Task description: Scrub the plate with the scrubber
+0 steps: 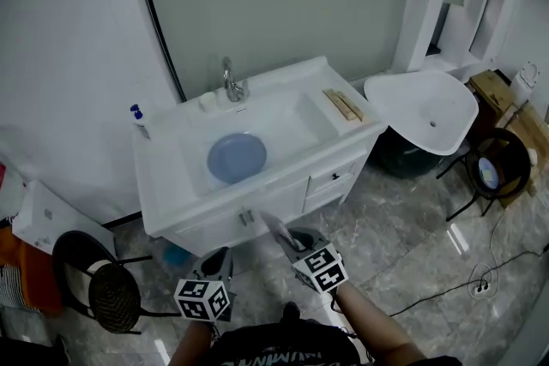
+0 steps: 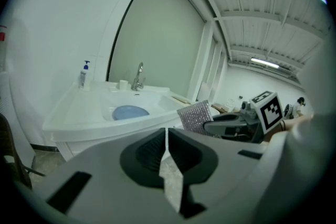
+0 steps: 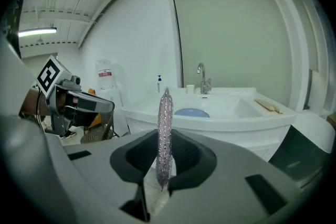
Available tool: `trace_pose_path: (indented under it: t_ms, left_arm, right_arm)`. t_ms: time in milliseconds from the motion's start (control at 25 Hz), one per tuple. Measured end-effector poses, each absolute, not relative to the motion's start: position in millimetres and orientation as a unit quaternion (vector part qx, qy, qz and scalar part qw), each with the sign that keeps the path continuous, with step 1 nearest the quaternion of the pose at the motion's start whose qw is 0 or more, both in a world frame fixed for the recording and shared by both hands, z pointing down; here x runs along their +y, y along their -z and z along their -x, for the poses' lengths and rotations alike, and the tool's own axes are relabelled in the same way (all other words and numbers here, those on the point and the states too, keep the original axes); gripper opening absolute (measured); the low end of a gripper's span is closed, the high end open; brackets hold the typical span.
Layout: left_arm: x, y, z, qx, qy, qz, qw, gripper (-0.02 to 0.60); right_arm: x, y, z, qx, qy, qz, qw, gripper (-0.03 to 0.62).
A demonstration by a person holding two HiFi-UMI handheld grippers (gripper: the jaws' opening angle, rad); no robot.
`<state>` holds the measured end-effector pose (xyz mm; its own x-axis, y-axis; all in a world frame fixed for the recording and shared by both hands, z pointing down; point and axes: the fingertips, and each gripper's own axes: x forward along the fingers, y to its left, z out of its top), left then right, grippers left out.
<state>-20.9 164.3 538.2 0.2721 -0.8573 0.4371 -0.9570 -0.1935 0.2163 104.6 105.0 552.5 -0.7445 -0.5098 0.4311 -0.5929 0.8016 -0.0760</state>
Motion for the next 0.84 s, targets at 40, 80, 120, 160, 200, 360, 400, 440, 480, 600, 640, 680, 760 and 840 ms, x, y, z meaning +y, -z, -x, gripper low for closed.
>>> trace_pose_path:
  t_ms: [40,80,120,160,200,360,400,440,480,600,640,680,760,840]
  left_arm:
    - [167.0,-537.3,21.9,-0.591,-0.109,-0.767,0.226,0.028]
    - [170.6,-536.9,23.8,-0.590,-0.107,-0.768,0.226,0.028]
    - [175.4,-537.0,26.9,-0.589,-0.106,-0.768,0.228,0.028]
    - [181.1,-537.0,30.8,-0.589,-0.106,-0.767,0.229,0.028]
    - [187.6,-536.8,35.5,-0.591,-0.106,-0.766,0.230,0.028]
    - [216.7,-537.2,58.4,-0.601,-0.093,-0.758,0.237,0.028]
    - [224.4,-538.5,64.3,-0.603,-0.089,-0.755,0.241,0.028]
    - [232.5,-540.0,69.6,-0.606,-0.087,-0.752,0.244,0.028]
    - [241.1,-541.4,74.2,-0.607,-0.085,-0.751,0.246,0.028]
    - [269.1,-544.1,84.8,-0.609,-0.083,-0.749,0.249,0.028]
    - [278.5,-544.5,87.6,-0.608,-0.082,-0.748,0.251,0.028]
    - [287.6,-544.9,90.3,-0.608,-0.080,-0.748,0.254,0.028]
    - [304.6,-546.5,96.0,-0.606,-0.077,-0.748,0.258,0.028]
    - [320.9,-549.0,102.0,-0.605,-0.077,-0.748,0.261,0.028]
  right_arm:
    - [107.0,-551.6,-105.0,-0.927,-0.106,-0.300,0.199,0.077]
    - [109.7,-551.2,-103.9,-0.926,-0.107,-0.302,0.199,0.077]
    - [113.3,-551.0,-101.4,-0.925,-0.109,-0.303,0.199,0.077]
    - [117.8,-550.7,-97.5,-0.925,-0.111,-0.302,0.200,0.077]
    - [123.3,-550.2,-92.6,-0.926,-0.112,-0.300,0.201,0.077]
    - [149.6,-548.8,-69.0,-0.929,-0.108,-0.288,0.204,0.077]
    - [156.5,-548.9,-63.3,-0.930,-0.106,-0.286,0.205,0.077]
    - [163.8,-549.0,-57.9,-0.931,-0.105,-0.284,0.206,0.077]
    - [171.5,-549.2,-52.8,-0.931,-0.106,-0.282,0.206,0.077]
    - [198.2,-551.5,-40.9,-0.931,-0.111,-0.279,0.210,0.077]
    - [207.7,-552.0,-38.0,-0.930,-0.112,-0.278,0.212,0.077]
    - [217.2,-552.2,-35.1,-0.930,-0.112,-0.278,0.213,0.077]
    - [235.1,-552.0,-28.5,-0.930,-0.112,-0.276,0.215,0.077]
    - [252.1,-551.6,-21.2,-0.931,-0.110,-0.275,0.215,0.077]
